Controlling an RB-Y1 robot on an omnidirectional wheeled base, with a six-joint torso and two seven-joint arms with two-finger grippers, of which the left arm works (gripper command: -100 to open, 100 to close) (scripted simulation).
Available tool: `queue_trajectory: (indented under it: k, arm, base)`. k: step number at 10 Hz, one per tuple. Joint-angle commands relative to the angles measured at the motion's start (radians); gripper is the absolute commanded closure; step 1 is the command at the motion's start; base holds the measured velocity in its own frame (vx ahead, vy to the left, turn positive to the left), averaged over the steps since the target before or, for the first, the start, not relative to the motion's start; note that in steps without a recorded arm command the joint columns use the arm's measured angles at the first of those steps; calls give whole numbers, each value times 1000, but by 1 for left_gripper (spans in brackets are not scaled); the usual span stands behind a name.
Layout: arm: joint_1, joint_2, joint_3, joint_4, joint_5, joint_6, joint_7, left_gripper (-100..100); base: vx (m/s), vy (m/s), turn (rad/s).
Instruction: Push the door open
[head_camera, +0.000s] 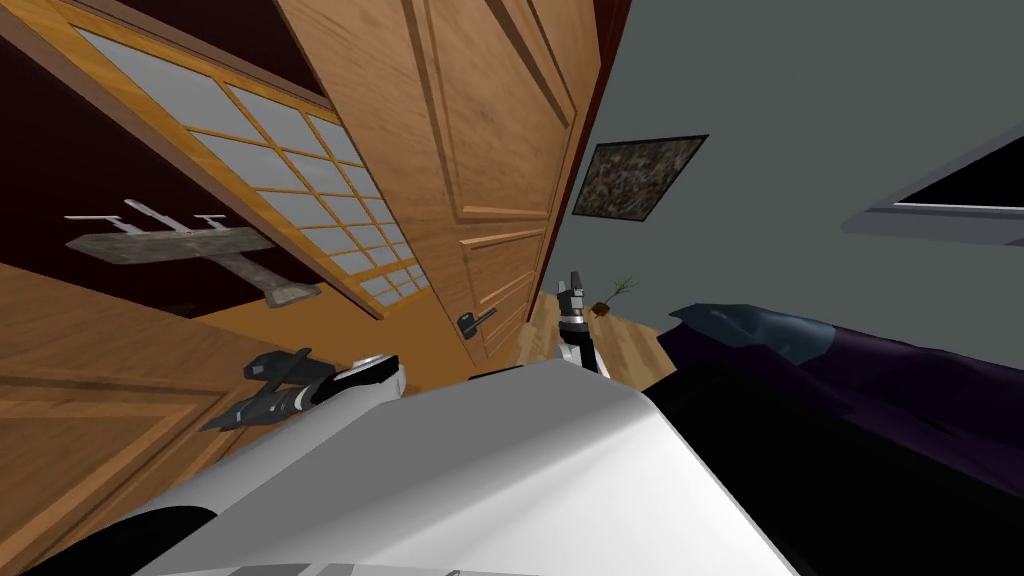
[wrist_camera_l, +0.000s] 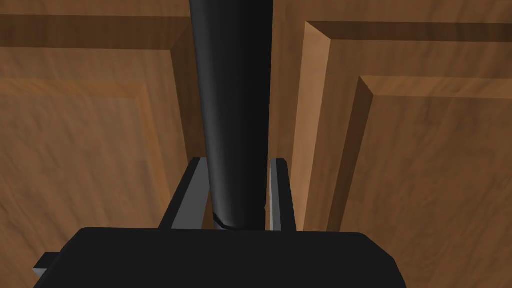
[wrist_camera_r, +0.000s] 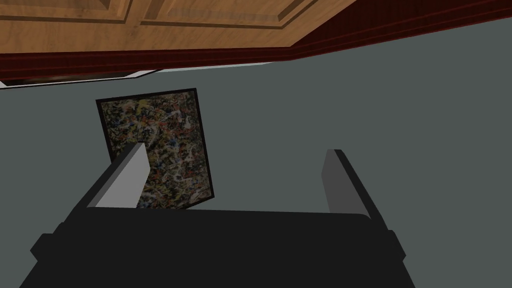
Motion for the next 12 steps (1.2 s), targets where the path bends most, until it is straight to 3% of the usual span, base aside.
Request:
queue_trajectory:
  k: [1, 4, 5, 6, 12]
  arm:
    - [-33, 14, 38, 7, 6, -24, -32, 100]
    - [-54, 14, 104, 14, 20, -43, -68, 100]
    - [-36, 11, 102, -2, 22, -38, -59, 100]
    - [-27, 17, 79, -2, 51, -51, -77, 100]
    - [-13, 35, 31, 0, 123, -80, -115, 100]
  base:
    - [41, 97, -132]
    - [60, 49, -132]
    - [12, 10, 38]
    - [-27, 47, 5]
    - [-9, 84, -44]
